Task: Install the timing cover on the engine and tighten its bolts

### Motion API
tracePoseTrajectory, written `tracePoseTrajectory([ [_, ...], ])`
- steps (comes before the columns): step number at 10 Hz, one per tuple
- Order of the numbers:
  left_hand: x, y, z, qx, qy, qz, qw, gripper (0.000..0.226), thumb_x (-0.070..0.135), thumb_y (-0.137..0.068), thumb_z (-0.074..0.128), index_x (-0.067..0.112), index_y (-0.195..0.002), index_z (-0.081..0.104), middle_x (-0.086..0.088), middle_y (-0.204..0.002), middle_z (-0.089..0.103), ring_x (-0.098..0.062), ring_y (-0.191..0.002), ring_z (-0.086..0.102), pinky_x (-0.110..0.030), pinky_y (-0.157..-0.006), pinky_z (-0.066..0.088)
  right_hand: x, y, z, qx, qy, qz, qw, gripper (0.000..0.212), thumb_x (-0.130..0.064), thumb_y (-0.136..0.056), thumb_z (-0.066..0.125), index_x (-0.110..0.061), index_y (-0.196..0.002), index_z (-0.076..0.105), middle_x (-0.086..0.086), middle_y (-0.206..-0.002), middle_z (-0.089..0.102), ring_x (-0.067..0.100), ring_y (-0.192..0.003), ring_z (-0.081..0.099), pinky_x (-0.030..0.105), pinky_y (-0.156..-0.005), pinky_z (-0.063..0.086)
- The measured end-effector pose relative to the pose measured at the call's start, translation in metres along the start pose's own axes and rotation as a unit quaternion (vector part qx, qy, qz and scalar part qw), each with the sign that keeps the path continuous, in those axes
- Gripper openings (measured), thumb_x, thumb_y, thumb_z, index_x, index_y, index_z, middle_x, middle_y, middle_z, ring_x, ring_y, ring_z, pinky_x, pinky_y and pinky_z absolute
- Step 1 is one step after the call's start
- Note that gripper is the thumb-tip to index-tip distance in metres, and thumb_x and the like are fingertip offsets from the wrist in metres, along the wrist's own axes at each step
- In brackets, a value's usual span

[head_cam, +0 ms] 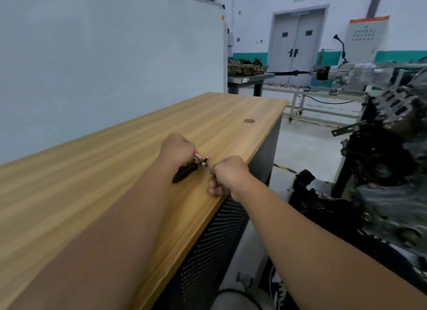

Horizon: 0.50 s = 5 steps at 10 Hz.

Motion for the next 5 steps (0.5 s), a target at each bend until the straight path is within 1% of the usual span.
tracePoseTrajectory([
  [1, -0.001, 0.0, 0.002, 0.01, -0.034, 0.012, 0.999, 0.017, 0.018, -0.082, 0.067, 0.01, -0.074, 0.079, -0.011, -0.074, 0.075, -0.03, -0.08, 0.074, -0.04, -0.076, 0.062, 0.004, -0.006, -0.002, 0.002, -0.001, -0.003, 1.0, 0.017, -0.004, -0.099, 0.049, 0.003, -0.109, 0.061, 0.011, -0.055, 0.06, 0.023, -0.035, 0.058, 0.034, -0.05, 0.059],
  [2, 0.004, 0.001, 0.005, 0.028, -0.083, 0.03, 0.996, 0.029, 0.037, -0.082, 0.071, 0.01, -0.074, 0.077, -0.005, -0.071, 0.073, -0.025, -0.075, 0.07, -0.029, -0.069, 0.055, 0.006, -0.001, -0.007, -0.005, -0.028, 0.004, 1.0, 0.017, -0.005, -0.1, 0.049, 0.003, -0.105, 0.063, 0.01, -0.053, 0.059, 0.022, -0.038, 0.058, 0.037, -0.057, 0.061],
  [3, 0.001, 0.006, 0.004, 0.055, -0.109, 0.039, 0.992, 0.025, 0.04, -0.085, 0.071, 0.016, -0.082, 0.077, 0.001, -0.076, 0.071, -0.021, -0.077, 0.067, -0.027, -0.062, 0.048, 0.007, 0.016, -0.022, -0.017, -0.071, 0.011, 0.997, 0.014, -0.003, -0.101, 0.05, 0.0, -0.103, 0.064, 0.012, -0.062, 0.059, 0.017, -0.04, 0.055, 0.03, -0.047, 0.055],
  [4, 0.0, 0.006, 0.006, 0.065, -0.101, 0.077, 0.99, 0.019, 0.042, -0.088, 0.071, 0.027, -0.098, 0.076, 0.013, -0.086, 0.066, -0.014, -0.086, 0.063, -0.026, -0.065, 0.044, 0.015, 0.038, -0.057, -0.012, -0.1, -0.002, 0.995, 0.012, -0.007, -0.099, 0.057, -0.004, -0.102, 0.068, 0.01, -0.068, 0.064, 0.014, -0.042, 0.054, 0.028, -0.045, 0.051],
  [5, 0.012, 0.01, 0.013, 0.024, -0.177, 0.123, 0.976, 0.031, 0.046, -0.092, 0.064, 0.033, -0.12, 0.071, 0.006, -0.119, 0.069, -0.023, -0.118, 0.059, -0.037, -0.093, 0.052, 0.034, 0.065, -0.107, 0.014, -0.131, -0.014, 0.991, 0.012, -0.012, -0.097, 0.062, -0.007, -0.104, 0.07, 0.007, -0.067, 0.067, 0.015, -0.044, 0.053, 0.027, -0.044, 0.047],
])
Point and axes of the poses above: each hand's wrist, its own y-axis away from the middle knuckle, its own z-axis out of the palm, x = y × z, the point moved 6 cm from there along -y, towards the middle knuckle
